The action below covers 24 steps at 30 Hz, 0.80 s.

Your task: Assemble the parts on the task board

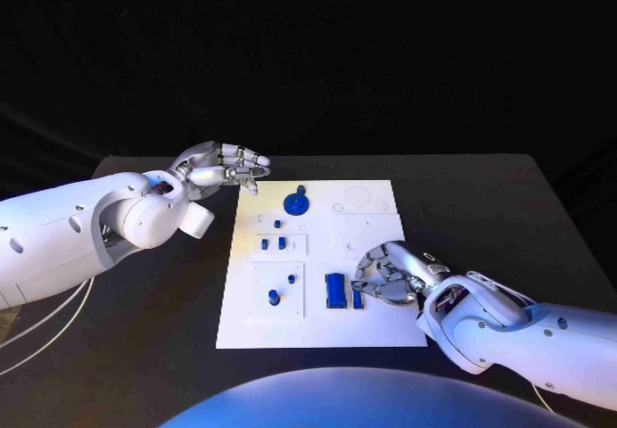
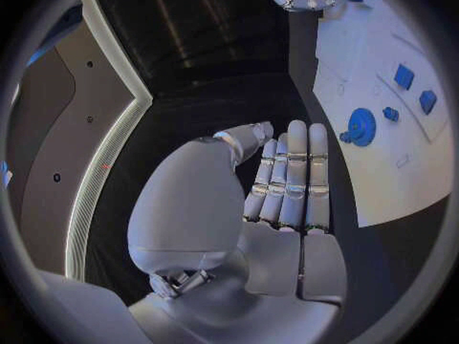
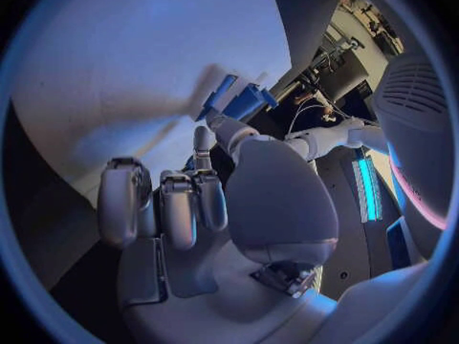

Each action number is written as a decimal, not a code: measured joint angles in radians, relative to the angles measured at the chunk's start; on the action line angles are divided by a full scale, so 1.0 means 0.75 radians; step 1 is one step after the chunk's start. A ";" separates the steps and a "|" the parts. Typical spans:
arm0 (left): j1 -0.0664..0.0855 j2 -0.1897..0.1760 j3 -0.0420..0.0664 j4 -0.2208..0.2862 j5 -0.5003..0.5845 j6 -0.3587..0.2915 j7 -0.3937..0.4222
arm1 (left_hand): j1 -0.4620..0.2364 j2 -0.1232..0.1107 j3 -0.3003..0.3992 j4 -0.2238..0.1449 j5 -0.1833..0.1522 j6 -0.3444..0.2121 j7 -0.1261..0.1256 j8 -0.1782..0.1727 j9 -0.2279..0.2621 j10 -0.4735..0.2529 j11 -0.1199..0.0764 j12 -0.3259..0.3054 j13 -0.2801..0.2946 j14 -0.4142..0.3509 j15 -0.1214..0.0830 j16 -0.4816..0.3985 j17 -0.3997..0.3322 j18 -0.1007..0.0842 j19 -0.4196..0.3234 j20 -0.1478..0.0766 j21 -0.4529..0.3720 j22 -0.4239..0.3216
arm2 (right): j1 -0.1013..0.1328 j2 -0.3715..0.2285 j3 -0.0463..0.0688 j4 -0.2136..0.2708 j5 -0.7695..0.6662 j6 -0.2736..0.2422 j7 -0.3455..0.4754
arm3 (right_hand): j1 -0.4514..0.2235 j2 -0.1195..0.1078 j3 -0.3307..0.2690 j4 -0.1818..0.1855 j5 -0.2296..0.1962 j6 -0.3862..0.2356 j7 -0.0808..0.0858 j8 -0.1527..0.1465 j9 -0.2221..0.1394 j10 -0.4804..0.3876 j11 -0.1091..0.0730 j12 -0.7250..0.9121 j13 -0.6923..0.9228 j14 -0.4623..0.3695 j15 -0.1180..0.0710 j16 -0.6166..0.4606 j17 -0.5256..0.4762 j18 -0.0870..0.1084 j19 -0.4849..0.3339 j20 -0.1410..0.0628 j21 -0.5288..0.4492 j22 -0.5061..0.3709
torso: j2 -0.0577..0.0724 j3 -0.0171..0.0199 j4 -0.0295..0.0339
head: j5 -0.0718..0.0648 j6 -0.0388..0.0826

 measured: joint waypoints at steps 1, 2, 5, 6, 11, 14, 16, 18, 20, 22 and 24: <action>0.000 0.000 0.000 0.000 0.000 0.000 0.000 | 0.000 0.000 0.000 0.000 0.000 0.000 0.000 0.000 0.000 0.000 0.000 0.000 0.000 0.000 0.000 0.000 0.000 0.000 0.000 0.000 0.000 0.000 | 0.000 -0.003 0.000 0.004 0.001 -0.004 0.003 | 0.000 0.000 -0.004 0.004 0.000 0.000 0.000 0.002 0.001 0.000 0.000 0.000 0.000 0.000 0.000 0.000 0.000 0.000 0.000 0.000 0.000 0.000 | 0.000 0.0000 0.0000 | 0.000 0.000; 0.000 0.000 0.000 0.000 0.000 0.000 0.000 | 0.000 0.000 0.000 0.000 0.000 0.000 0.000 0.000 0.000 0.000 0.000 0.000 0.000 0.000 0.000 0.000 0.000 0.000 0.000 0.000 0.000 0.000 | -0.001 -0.006 0.000 0.010 0.004 -0.010 0.008 | 0.000 0.000 -0.008 0.008 0.000 -0.007 -0.001 0.008 0.002 0.000 0.000 0.000 0.000 0.000 0.000 0.000 0.000 0.000 0.000 0.000 0.000 0.000 | 0.000 0.0001 0.0000 | 0.000 0.000; 0.000 0.000 0.000 0.000 0.000 0.000 0.000 | 0.000 0.000 0.000 0.000 0.000 0.000 0.000 0.000 0.000 0.000 0.000 0.000 0.000 0.000 0.000 0.000 0.000 0.000 0.000 0.000 0.000 0.000 | -0.001 -0.014 0.000 0.031 0.016 -0.029 0.029 | 0.000 0.000 -0.025 0.018 0.000 -0.030 0.004 0.020 0.004 0.000 0.000 0.000 0.000 0.000 0.000 0.000 0.000 0.000 0.000 0.000 -0.010 0.000 | 0.000 0.0004 -0.0001 | 0.000 0.000; 0.000 0.000 0.000 0.000 0.000 0.000 0.000 | 0.000 0.000 0.000 0.000 0.000 0.000 0.000 0.000 0.000 0.000 0.000 0.000 0.000 0.000 0.000 0.000 0.000 0.000 0.000 0.000 0.000 0.000 | -0.001 -0.016 0.000 0.039 0.021 -0.035 0.037 | -0.001 -0.001 -0.028 0.020 0.000 -0.032 0.003 0.020 0.004 0.000 0.000 0.000 0.000 0.000 0.000 0.000 0.000 0.000 0.000 0.000 -0.010 0.000 | 0.000 0.0008 -0.0001 | 0.000 0.000; 0.000 0.000 0.000 -0.001 0.000 0.000 -0.001 | 0.000 0.000 0.000 0.000 0.000 0.000 0.000 0.000 -0.001 0.000 0.000 0.000 0.000 0.000 0.000 0.000 0.000 0.000 0.000 0.000 0.000 0.000 | -0.001 -0.020 0.004 0.079 0.049 -0.065 0.088 | -0.014 -0.014 -0.063 0.040 0.000 -0.043 0.005 0.069 0.020 0.000 0.000 0.000 0.000 0.000 0.000 0.000 0.000 0.000 0.000 0.000 -0.010 0.000 | 0.000 0.0013 -0.0001 | -0.001 0.000; 0.000 0.001 0.000 -0.002 0.000 0.000 -0.001 | 0.000 0.000 0.000 0.000 0.000 0.000 0.000 0.000 -0.001 0.000 0.000 0.000 0.000 0.000 0.000 0.000 0.000 0.000 0.000 0.000 0.000 0.000 | 0.000 -0.020 0.006 0.087 0.061 -0.065 0.115 | -0.008 -0.020 -0.085 0.049 0.000 -0.042 -0.008 0.123 0.042 0.000 -0.010 0.000 0.000 0.000 -0.010 0.000 0.000 0.000 -0.001 -0.001 -0.010 0.000 | 0.000 0.0012 0.0000 | -0.001 0.000; 0.000 0.001 0.000 -0.002 0.000 0.000 -0.001 | 0.000 0.000 0.000 0.000 0.000 0.000 0.000 0.000 -0.001 0.000 0.000 0.000 0.000 0.000 0.000 0.000 0.000 0.000 0.000 0.000 0.000 0.000 | 0.000 -0.020 0.006 0.088 0.070 -0.057 0.135 | 0.000 -0.012 -0.096 0.059 0.000 -0.042 -0.016 0.155 0.055 -0.004 -0.014 0.011 0.000 -0.002 -0.017 0.000 0.000 0.000 0.000 -0.010 -0.002 0.000 | 0.000 0.0004 -0.0001 | -0.002 0.000; 0.000 0.001 0.000 -0.002 0.000 0.000 -0.001 | 0.000 0.000 0.000 0.000 0.000 0.000 0.000 0.000 -0.001 0.000 0.000 0.000 0.000 0.000 0.000 0.000 0.000 0.000 0.000 0.000 0.000 0.000 | 0.000 -0.018 0.006 0.087 0.077 -0.044 0.152 | 0.006 -0.016 -0.102 0.060 0.000 -0.043 -0.019 0.176 0.064 0.000 -0.019 0.019 0.000 0.000 -0.019 0.000 0.000 0.000 0.002 -0.012 0.001 0.000 | 0.000 -0.0001 -0.0001 | -0.002 0.000; 0.000 0.002 0.000 -0.002 0.000 0.000 -0.001 | 0.000 0.000 0.000 0.000 0.000 0.000 0.000 0.000 -0.001 0.000 0.000 0.000 0.000 0.000 0.000 0.000 0.000 0.000 0.000 0.000 0.000 0.000 | 0.000 -0.015 0.006 0.085 0.082 -0.028 0.165 | 0.011 -0.011 -0.109 0.065 0.000 -0.043 -0.019 0.191 0.070 0.000 -0.019 0.019 0.000 0.000 -0.019 0.000 0.000 0.000 0.002 -0.012 0.001 0.000 | 0.000 -0.0005 -0.0001 | -0.002 0.000; 0.000 0.002 0.000 -0.003 0.000 0.001 -0.001 | 0.000 0.000 0.000 0.000 0.000 0.000 0.000 0.000 -0.001 0.000 0.000 0.000 0.000 0.000 0.000 0.000 0.000 0.000 0.000 0.000 0.000 0.001 | 0.000 -0.012 0.006 0.084 0.084 -0.012 0.175 | 0.011 -0.011 -0.114 0.070 0.000 -0.040 -0.023 0.205 0.075 0.000 -0.019 0.019 0.000 0.000 -0.019 0.000 0.000 0.000 -0.002 -0.017 0.010 0.000 | 0.000 -0.0005 -0.0001 | -0.001 0.000; 0.000 0.002 0.000 -0.003 0.000 0.001 -0.002 | 0.000 0.000 0.000 0.000 0.000 0.000 0.000 0.000 -0.001 0.000 0.000 0.000 0.000 0.000 0.000 0.000 0.000 0.000 0.000 0.000 0.000 0.003 | 0.000 -0.009 0.006 0.084 0.085 0.006 0.185 | 0.016 -0.016 -0.121 0.071 0.000 -0.044 -0.027 0.211 0.079 -0.005 -0.024 0.024 0.000 -0.003 -0.022 0.000 0.000 0.000 -0.002 -0.017 0.010 0.000 | 0.000 -0.0005 0.0000 | 0.000 0.000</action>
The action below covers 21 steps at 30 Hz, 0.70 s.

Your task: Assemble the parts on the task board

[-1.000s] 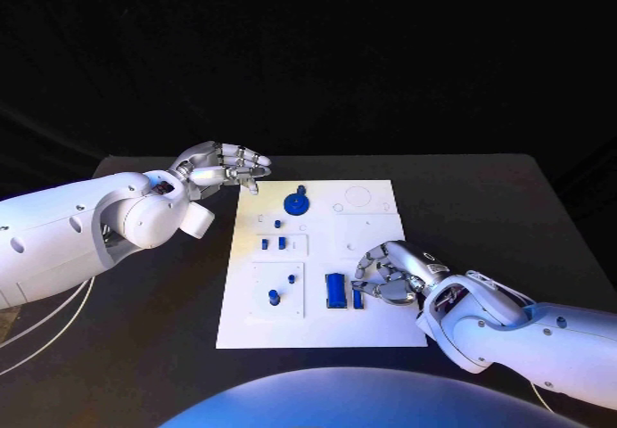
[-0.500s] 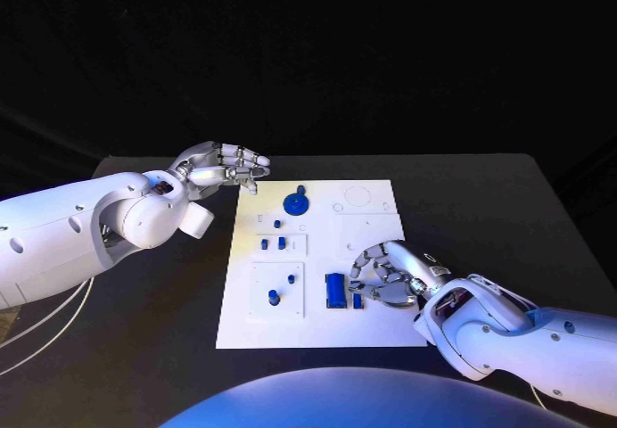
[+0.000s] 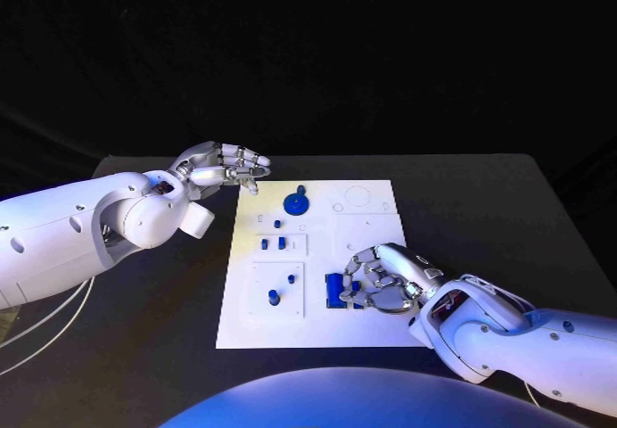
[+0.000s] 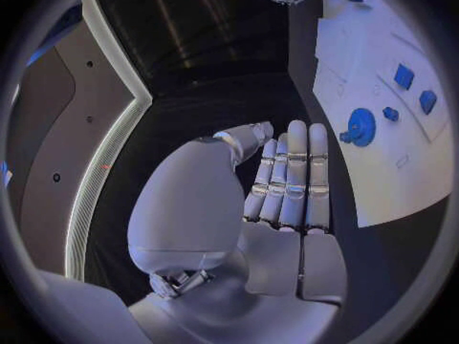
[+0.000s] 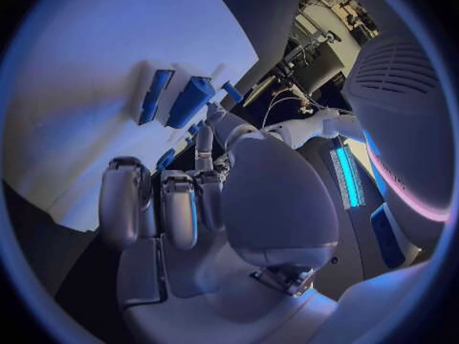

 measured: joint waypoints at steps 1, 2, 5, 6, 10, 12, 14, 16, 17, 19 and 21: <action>0.000 0.000 0.000 0.000 0.000 0.000 0.000 | 0.000 0.000 0.000 0.000 0.000 0.000 0.000 0.000 0.000 0.000 0.000 0.000 0.000 0.000 0.000 0.000 0.000 0.000 0.000 0.000 0.000 0.000 | 0.000 0.001 0.000 0.000 0.000 0.007 0.003 | 0.000 0.000 -0.001 -0.001 0.000 0.000 0.000 0.004 0.000 0.000 0.000 0.000 0.000 -0.002 -0.002 0.000 0.000 0.000 0.000 0.000 0.000 0.000 | 0.000 0.0000 0.0000 | 0.000 0.000; 0.000 0.000 0.000 0.000 0.000 0.000 -0.001 | 0.000 0.000 0.000 0.000 0.000 0.000 0.000 0.000 0.000 0.000 0.000 0.000 0.000 0.000 0.000 0.000 0.000 0.000 0.000 0.000 0.000 0.000 | 0.000 0.001 0.000 0.000 0.000 0.016 0.007 | 0.000 0.000 -0.001 -0.001 0.000 0.000 0.000 0.005 0.002 0.003 -0.003 0.000 0.000 -0.002 -0.002 0.000 0.000 0.000 0.000 0.000 0.000 0.000 | 0.000 0.0000 0.0001 | 0.001 0.000; 0.000 0.000 0.000 0.000 0.000 0.000 -0.002 | 0.000 0.000 0.000 0.000 0.000 0.000 0.000 0.000 0.000 0.000 0.000 0.000 0.000 0.000 0.000 0.000 0.000 0.000 0.000 0.000 0.000 0.000 | 0.000 0.003 0.000 0.000 -0.001 0.035 0.013 | 0.001 -0.001 -0.008 0.004 0.000 -0.003 -0.003 0.016 0.005 0.005 -0.005 0.000 0.000 0.003 -0.007 0.000 0.000 0.000 0.000 0.000 0.000 0.000 | 0.000 0.0006 0.0005 | 0.001 0.000; 0.000 0.000 0.000 0.000 0.000 0.001 -0.002 | 0.000 0.000 0.000 0.000 0.000 0.000 0.000 0.000 0.000 0.000 0.000 0.000 0.000 0.000 0.000 0.000 0.000 0.000 0.000 0.000 0.000 0.000 | 0.000 0.005 0.000 -0.001 -0.002 0.043 0.014 | 0.005 -0.005 -0.012 0.003 0.000 -0.005 -0.005 0.020 0.007 0.005 -0.005 0.000 0.000 0.003 -0.007 0.000 0.000 0.000 0.000 0.000 0.000 0.000 | 0.000 0.0008 0.0006 | 0.001 0.000; 0.000 0.000 0.000 -0.001 0.000 0.001 -0.003 | 0.000 0.000 0.000 0.000 0.000 0.000 0.000 0.000 0.000 0.000 0.000 0.000 0.000 0.000 0.000 0.000 0.000 0.000 0.000 0.000 0.000 0.000 | 0.000 0.011 0.000 -0.004 -0.008 0.066 0.015 | 0.005 -0.005 -0.019 0.010 0.000 -0.005 -0.005 0.031 0.011 0.005 -0.005 0.000 0.000 0.003 -0.007 0.000 0.000 0.000 0.005 -0.005 0.000 0.000 | 0.000 0.0006 0.0009 | 0.002 0.000; 0.000 0.000 0.000 -0.001 0.000 0.001 -0.003 | 0.000 0.000 0.000 0.000 0.000 0.000 0.000 0.000 0.000 0.000 0.000 0.000 0.000 0.000 0.000 0.000 0.000 0.000 0.000 0.000 0.000 0.000 | 0.000 0.014 0.000 -0.006 -0.013 0.074 0.014 | 0.005 -0.005 -0.022 0.008 0.000 -0.005 -0.005 0.031 0.012 0.005 -0.005 0.000 0.000 0.003 -0.007 0.000 0.000 0.000 0.005 -0.005 0.000 0.000 | 0.000 0.0008 0.0009 | 0.002 0.000; 0.000 0.000 0.000 -0.001 0.000 0.001 -0.003 | 0.000 0.000 0.000 0.000 0.000 0.000 0.000 0.000 0.000 0.000 0.000 0.000 0.000 0.000 0.000 0.000 0.000 0.000 0.000 0.000 0.000 0.000 | 0.000 0.016 0.000 -0.010 -0.020 0.080 0.011 | 0.006 -0.006 -0.023 0.007 0.000 -0.005 -0.005 0.039 0.015 0.005 -0.005 0.000 0.000 0.003 -0.007 0.000 0.000 0.000 0.005 -0.005 0.000 0.000 | 0.000 0.0008 0.0012 | 0.003 0.000; 0.000 0.000 0.000 -0.001 0.000 0.001 -0.003 | 0.000 0.000 0.000 0.000 0.000 0.000 0.000 0.000 0.000 0.000 0.000 0.000 0.000 0.000 0.000 0.000 0.000 0.000 0.000 0.000 0.000 0.000 | 0.000 0.018 0.000 -0.013 -0.026 0.082 0.008 | 0.010 -0.010 -0.023 0.007 0.000 -0.005 -0.005 0.042 0.015 0.005 -0.005 0.000 0.000 0.003 -0.007 0.000 0.000 0.000 0.005 -0.005 0.000 0.000 | 0.000 0.0008 0.0013 | 0.003 0.000; 0.000 0.000 0.000 -0.001 0.000 0.001 -0.004 | 0.000 0.000 0.000 0.000 0.000 0.000 0.000 0.000 0.000 0.000 0.000 0.000 0.000 0.000 0.000 0.000 0.000 0.000 0.000 0.000 0.000 0.000 | 0.000 0.018 0.000 -0.015 -0.030 0.082 0.004 | 0.011 -0.010 -0.023 0.007 0.000 -0.006 -0.006 0.042 0.015 0.005 -0.005 0.000 0.000 0.003 -0.007 0.000 0.000 0.000 0.005 -0.005 0.000 0.000 | 0.001 0.0008 0.0014 | 0.004 0.000; 0.000 -0.001 0.000 -0.001 0.000 0.002 -0.004 | 0.000 0.000 0.000 0.000 0.000 0.000 0.000 0.000 0.000 0.000 0.000 0.000 0.000 0.000 0.000 0.000 0.000 0.000 0.000 0.000 0.000 0.000 | 0.000 0.019 0.000 -0.019 -0.036 0.081 -0.002 | 0.015 -0.005 -0.023 0.007 0.000 -0.009 -0.009 0.050 0.017 0.002 -0.007 0.000 0.000 0.003 -0.007 0.000 0.000 0.000 0.002 -0.007 0.000 0.000 | 0.001 0.0008 0.0015 | 0.004 0.000; 0.000 -0.001 0.000 -0.001 0.000 0.002 -0.004 | 0.000 0.000 0.000 0.000 0.000 0.000 0.000 0.000 0.000 0.000 0.000 0.000 0.000 0.000 0.000 0.000 0.000 0.000 0.000 0.000 0.000 0.000 | 0.000 0.019 0.000 -0.022 -0.043 0.079 -0.011 | 0.025 0.004 -0.023 0.007 0.000 -0.010 -0.009 0.051 0.018 0.000 -0.009 0.003 0.000 0.003 -0.007 0.000 0.000 0.000 0.000 -0.009 0.000 0.001 | 0.001 0.0008 0.0014 | 0.005 0.000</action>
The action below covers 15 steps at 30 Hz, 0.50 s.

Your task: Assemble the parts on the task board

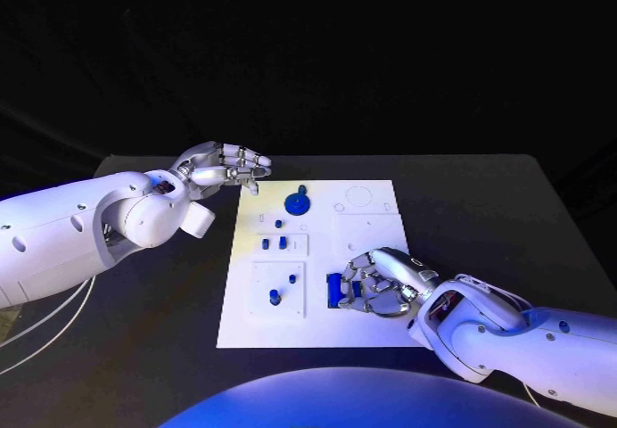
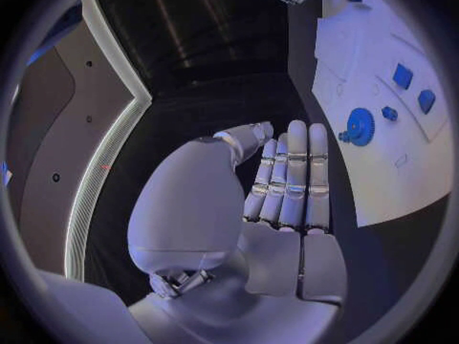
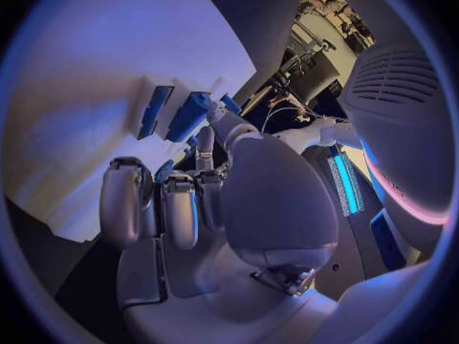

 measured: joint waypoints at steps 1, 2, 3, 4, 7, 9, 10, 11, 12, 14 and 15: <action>0.000 0.000 0.000 0.000 0.000 0.000 0.000 | 0.000 0.000 0.000 0.000 0.000 0.000 0.000 0.000 0.000 0.000 0.000 0.000 0.000 0.000 0.000 0.000 0.000 0.000 0.000 0.000 0.000 0.000 | 0.000 0.000 0.000 -0.001 -0.001 -0.001 -0.001 | 0.001 0.001 0.000 0.000 0.000 0.000 0.000 0.000 0.000 0.000 0.000 0.003 0.000 0.000 0.000 0.000 0.000 0.000 0.000 0.000 0.000 0.000 | 0.000 0.0000 0.0000 | 0.000 0.000; 0.000 0.000 0.000 0.000 0.000 0.000 0.000 | 0.000 0.000 0.000 0.000 0.000 0.000 0.000 0.000 0.000 0.000 0.000 0.000 0.000 0.000 0.000 0.000 0.000 0.000 0.000 0.000 0.000 0.000 | 0.000 0.000 0.000 -0.003 -0.005 -0.003 -0.007 | 0.001 0.001 0.000 0.000 0.000 0.000 0.000 0.006 0.001 0.003 -0.003 0.004 0.000 0.000 0.000 0.000 0.000 0.000 0.000 0.000 0.000 0.000 | 0.000 0.0001 -0.0001 | 0.000 0.000; 0.000 0.000 0.000 0.000 0.000 0.000 0.000 | 0.000 0.000 0.000 0.000 0.000 0.000 0.000 0.000 0.000 0.000 0.000 0.000 0.000 0.000 0.000 0.000 0.000 0.000 0.000 0.000 0.000 0.000 | 0.000 0.000 0.000 -0.006 -0.008 -0.005 -0.012 | 0.007 0.007 0.001 0.001 0.000 0.000 0.000 0.010 0.002 0.005 -0.005 0.004 0.000 -0.002 -0.007 0.000 0.000 0.000 0.000 0.000 0.000 0.000 | 0.000 0.0001 -0.0003 | 0.001 0.000; 0.000 0.000 0.000 0.000 0.000 0.000 0.000 | 0.000 0.000 0.000 0.000 0.000 0.000 0.000 0.000 0.000 0.000 0.000 0.000 0.000 0.000 0.000 0.000 0.000 0.000 0.000 0.000 0.000 0.000 | 0.000 0.000 0.000 -0.008 -0.011 -0.008 -0.017 | 0.008 0.008 0.003 0.004 0.000 0.000 0.000 0.011 0.003 0.005 -0.005 0.004 0.000 0.000 -0.010 0.000 0.000 0.000 0.000 0.000 0.000 0.000 | 0.000 0.0001 -0.0004 | 0.001 0.000; 0.000 0.001 0.000 -0.001 0.000 0.000 0.000 | 0.000 0.000 0.004 -0.004 0.000 0.000 0.000 0.000 -0.001 0.000 0.000 0.000 0.000 0.000 0.000 0.000 -0.001 0.000 0.000 0.000 0.007 0.002 | 0.000 0.002 0.000 -0.016 -0.021 -0.016 -0.033 | 0.008 0.008 0.002 0.013 0.000 -0.004 -0.004 0.019 0.002 0.005 -0.005 0.004 0.000 0.000 -0.010 0.000 0.000 0.000 0.000 0.000 0.000 0.000 | 0.000 0.0006 -0.0005 | 0.000 0.000; 0.000 0.001 0.000 -0.001 0.000 0.000 -0.001 | 0.000 0.000 0.004 -0.004 0.000 0.000 0.000 0.000 -0.002 0.000 0.000 0.000 0.000 0.000 0.000 0.000 -0.002 0.000 0.000 0.000 0.007 0.003 | 0.000 0.003 0.001 -0.020 -0.027 -0.022 -0.043 | 0.011 0.011 0.006 0.017 0.000 -0.005 -0.005 0.020 0.002 0.005 -0.005 0.004 0.000 0.000 -0.010 0.000 0.000 0.000 0.000 0.000 0.000 0.000 | 0.000 0.0008 -0.0005 | 0.000 0.000; 0.000 0.002 0.000 -0.002 0.000 0.001 -0.001 | 0.000 0.000 0.004 -0.004 0.000 0.000 0.000 0.000 -0.002 0.000 0.000 0.000 0.000 0.000 0.000 0.000 -0.002 0.000 0.000 0.000 0.007 0.003 | 0.000 0.004 0.001 -0.021 -0.029 -0.025 -0.047 | 0.015 0.015 0.008 0.019 0.000 -0.005 -0.005 0.020 0.002 0.005 -0.005 0.004 0.000 0.000 -0.010 0.000 0.000 0.000 0.000 0.000 0.000 0.000 | 0.000 0.0009 -0.0005 | -0.001 0.000; 0.000 0.002 0.000 -0.002 0.000 0.001 -0.001 | 0.000 0.000 0.004 -0.004 0.000 0.000 0.000 0.000 -0.002 0.000 0.000 0.000 0.000 0.000 0.000 0.000 -0.001 0.000 0.000 0.000 0.007 0.003 | 0.000 0.004 0.001 -0.022 -0.032 -0.028 -0.050 | 0.015 0.015 0.008 0.019 0.000 -0.005 -0.005 0.021 0.002 0.005 -0.005 0.004 0.000 0.000 -0.010 0.000 0.000 0.000 0.000 0.000 0.000 0.000 | 0.000 0.0009 -0.0005 | -0.001 0.000; 0.000 0.002 0.000 -0.002 0.000 0.001 -0.001 | 0.000 0.000 0.004 -0.004 0.000 0.000 0.000 0.000 -0.002 0.000 0.000 0.000 0.000 0.000 0.000 0.000 -0.002 0.000 0.000 0.000 0.007 0.003 | 0.000 0.005 0.001 -0.023 -0.033 -0.030 -0.053 | 0.015 0.015 0.008 0.019 0.000 -0.005 -0.005 0.021 0.002 0.005 -0.005 0.004 0.000 0.000 -0.010 0.000 0.000 0.000 0.002 -0.002 0.000 0.000 | 0.000 0.0009 -0.0005 | -0.001 0.000; 0.000 0.002 0.000 -0.003 0.000 0.001 -0.001 | 0.000 0.000 0.004 -0.004 0.000 0.000 0.000 0.000 -0.002 0.000 0.000 0.000 0.000 0.000 0.000 0.000 -0.001 0.000 0.000 0.000 0.007 0.003 | 0.000 0.005 0.001 -0.024 -0.037 -0.035 -0.059 | 0.015 0.015 0.008 0.019 0.000 -0.005 -0.005 0.021 0.002 0.005 -0.005 0.004 0.000 0.000 -0.010 0.000 0.000 0.000 0.005 -0.005 0.000 0.000 | 0.000 0.0010 -0.0005 | -0.001 0.000; 0.000 0.002 0.000 -0.003 0.000 0.001 -0.001 | 0.000 0.000 0.004 -0.004 0.000 0.000 0.000 0.000 -0.002 0.000 0.000 0.000 0.000 0.000 0.000 0.000 -0.001 0.000 0.000 0.000 0.007 0.003 | 0.000 0.005 0.001 -0.024 -0.038 -0.036 -0.061 | 0.015 0.015 0.008 0.019 0.000 -0.005 -0.005 0.021 0.002 0.005 -0.005 0.004 0.000 0.000 -0.010 0.000 0.000 0.000 0.005 -0.005 0.000 0.000 | 0.000 0.0010 -0.0006 | -0.001 0.000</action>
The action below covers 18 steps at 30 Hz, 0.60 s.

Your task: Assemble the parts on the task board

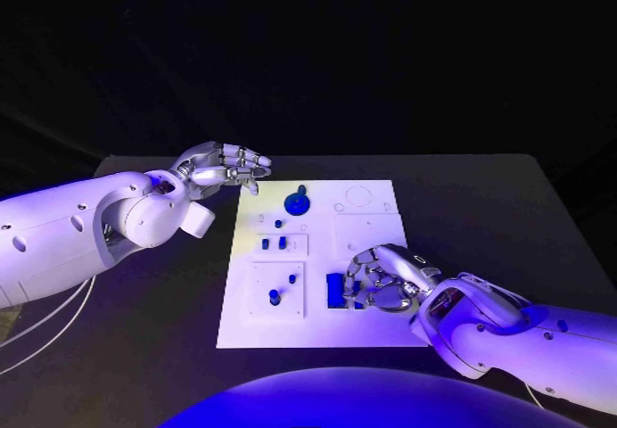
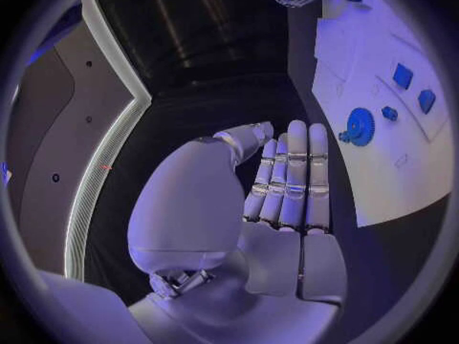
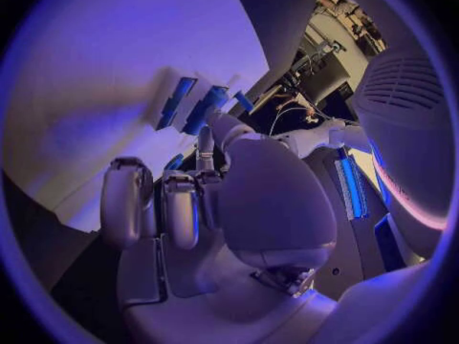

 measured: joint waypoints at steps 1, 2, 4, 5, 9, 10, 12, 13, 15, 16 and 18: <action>0.000 0.000 0.000 0.000 0.000 0.000 0.000 | 0.000 0.000 0.000 0.000 0.000 0.000 0.000 0.000 0.000 0.000 0.000 0.000 0.000 0.000 0.000 0.000 0.000 0.000 0.000 0.000 0.000 0.000 | 0.000 0.000 0.000 0.000 0.000 -0.001 -0.001 | 0.000 0.000 0.000 0.000 0.000 0.000 0.000 0.000 0.000 0.000 0.000 0.000 0.000 0.000 0.000 0.000 0.000 0.000 0.000 0.000 0.000 0.000 | 0.000 0.0000 -0.0004 | 0.000 0.000; 0.000 0.000 0.000 0.000 0.000 0.000 0.000 | 0.000 0.000 0.000 0.000 0.000 0.000 0.000 0.000 0.000 0.000 0.000 0.000 0.000 0.000 0.000 0.000 0.000 0.000 0.000 0.000 0.000 0.000 | 0.000 -0.003 0.000 0.001 0.000 -0.003 -0.001 | 0.000 0.000 0.000 0.000 0.000 0.000 0.000 0.000 0.000 0.000 0.000 0.000 0.000 0.000 0.000 0.000 0.000 0.000 0.000 0.000 0.000 0.000 | 0.000 0.0000 -0.0005 | 0.000 0.000; 0.000 0.000 0.000 0.000 0.000 0.000 0.000 | 0.000 0.000 0.000 0.000 0.000 0.000 0.000 0.000 0.000 0.000 0.000 0.000 0.000 0.000 0.000 0.000 0.000 0.000 0.000 0.000 0.000 0.000 | 0.000 -0.010 0.000 0.007 0.001 -0.006 0.001 | 0.000 0.000 -0.002 0.002 0.000 0.000 0.000 0.005 0.000 0.000 0.000 0.000 0.000 0.000 0.000 0.000 0.000 0.000 0.000 0.000 0.000 0.000 | 0.000 0.0000 -0.0005 | 0.001 0.000; 0.000 0.000 0.000 0.000 0.000 0.000 0.000 | 0.000 0.000 0.000 0.000 0.000 0.000 0.000 0.000 0.000 0.000 0.000 0.000 0.000 0.000 0.000 0.000 0.000 0.000 0.000 0.000 0.000 0.000 | 0.000 -0.015 0.000 0.011 0.004 -0.008 0.004 | 0.000 0.000 -0.004 0.004 0.000 0.000 0.000 0.005 0.000 0.000 0.000 0.000 0.000 0.000 0.000 0.000 0.000 0.000 0.000 0.000 0.000 0.000 | 0.000 0.0000 -0.0006 | 0.001 0.000; 0.000 0.000 0.000 -0.001 0.000 0.000 0.000 | 0.000 0.000 0.000 0.000 0.000 0.000 0.000 0.000 0.000 0.000 0.000 0.000 0.000 0.000 0.000 0.000 0.000 0.000 0.000 0.000 0.000 0.000 | 0.007 -0.044 -0.001 0.033 0.041 -0.016 0.036 | -0.009 -0.009 -0.021 0.030 0.000 -0.024 -0.005 0.016 0.001 0.000 0.000 0.000 0.000 0.000 0.000 0.000 0.000 0.000 0.000 0.000 -0.005 0.000 | -0.001 -0.0003 -0.0014 | 0.002 0.000; 0.000 0.000 -0.001 -0.001 0.000 0.000 0.000 | 0.000 0.000 0.000 0.000 0.000 0.000 0.000 0.000 0.000 0.000 0.000 0.000 0.000 0.000 0.000 0.000 0.000 0.000 0.000 0.000 0.000 0.000 | 0.011 -0.051 -0.001 0.038 0.058 -0.017 0.047 | -0.010 -0.009 -0.024 0.039 0.000 -0.035 0.000 0.016 -0.001 0.000 0.000 -0.003 0.000 0.000 0.000 0.000 0.000 0.000 0.000 0.000 -0.005 0.000 | -0.002 -0.0006 -0.0015 | 0.002 0.000; 0.000 0.000 -0.001 -0.002 0.000 0.000 0.000 | 0.000 0.000 0.000 0.000 0.000 0.000 0.000 0.000 0.000 0.000 0.000 0.000 0.000 0.000 0.000 0.000 0.000 0.000 -0.008 0.002 0.000 0.002 | 0.024 -0.066 0.000 0.047 0.104 -0.019 0.076 | -0.018 -0.007 -0.030 0.059 0.000 -0.079 0.015 -0.006 -0.018 0.000 0.000 -0.017 0.000 0.000 0.000 0.000 0.001 0.000 0.000 0.000 -0.005 0.000 | -0.003 -0.0012 -0.0015 | 0.002 0.000; 0.000 0.000 -0.001 -0.003 0.000 0.000 0.000 | 0.000 0.000 0.000 0.000 0.000 0.000 0.000 0.000 0.000 0.000 0.000 0.000 0.000 0.000 0.000 0.000 0.000 0.000 -0.010 0.000 0.000 0.002 | 0.037 -0.074 0.000 0.051 0.143 -0.019 0.100 | -0.018 -0.007 -0.036 0.065 0.000 -0.096 0.023 -0.018 -0.027 0.000 0.007 -0.021 0.000 0.000 0.001 0.000 0.001 0.000 0.000 0.000 -0.005 0.000 | -0.004 -0.0017 -0.0015 | 0.002 0.000; 0.000 0.002 -0.002 -0.006 0.000 0.000 0.003 | 0.000 0.000 0.000 0.000 0.000 0.000 0.000 0.000 -0.001 0.000 0.000 0.000 0.000 0.000 0.000 0.000 0.000 0.000 -0.010 0.000 0.000 0.002 | 0.064 -0.083 0.000 0.049 0.219 -0.019 0.141 | -0.018 -0.007 -0.048 0.089 0.000 -0.140 0.048 -0.050 -0.051 -0.001 0.033 -0.042 0.000 -0.001 0.025 0.000 0.001 0.000 -0.002 0.007 -0.041 0.000 | -0.007 -0.0033 -0.0015 | 0.001 0.002; -0.001 0.003 -0.002 -0.008 0.000 0.000 0.004 | 0.000 0.000 0.000 0.000 0.000 0.000 0.000 0.000 -0.001 0.000 0.000 0.000 0.000 0.000 0.000 0.000 0.000 0.000 -0.010 0.000 0.000 0.002 | 0.078 -0.084 0.001 0.042 0.260 -0.019 0.164 | -0.018 -0.007 -0.054 0.095 0.000 -0.157 0.056 -0.063 -0.060 -0.001 0.040 -0.051 0.000 0.000 0.029 0.000 0.001 0.000 -0.002 0.014 -0.058 0.000 | -0.008 -0.0038 -0.0018 | 0.001 0.004; -0.001 0.008 -0.008 -0.015 0.003 -0.001 0.010 | -0.009 0.008 0.002 0.003 0.000 0.000 0.000 0.000 -0.001 -0.003 0.003 0.000 0.000 0.000 0.000 0.000 0.000 0.000 -0.010 0.000 0.000 0.003 | 0.116 -0.077 0.002 -0.005 0.372 -0.014 0.228 | -0.017 -0.006 -0.054 0.108 0.000 -0.179 0.074 -0.085 -0.079 -0.002 0.055 -0.104 0.000 -0.001 0.044 -0.016 0.001 0.000 -0.011 0.031 -0.135 0.000 | -0.013 -0.0066 -0.0037 | -0.002 0.014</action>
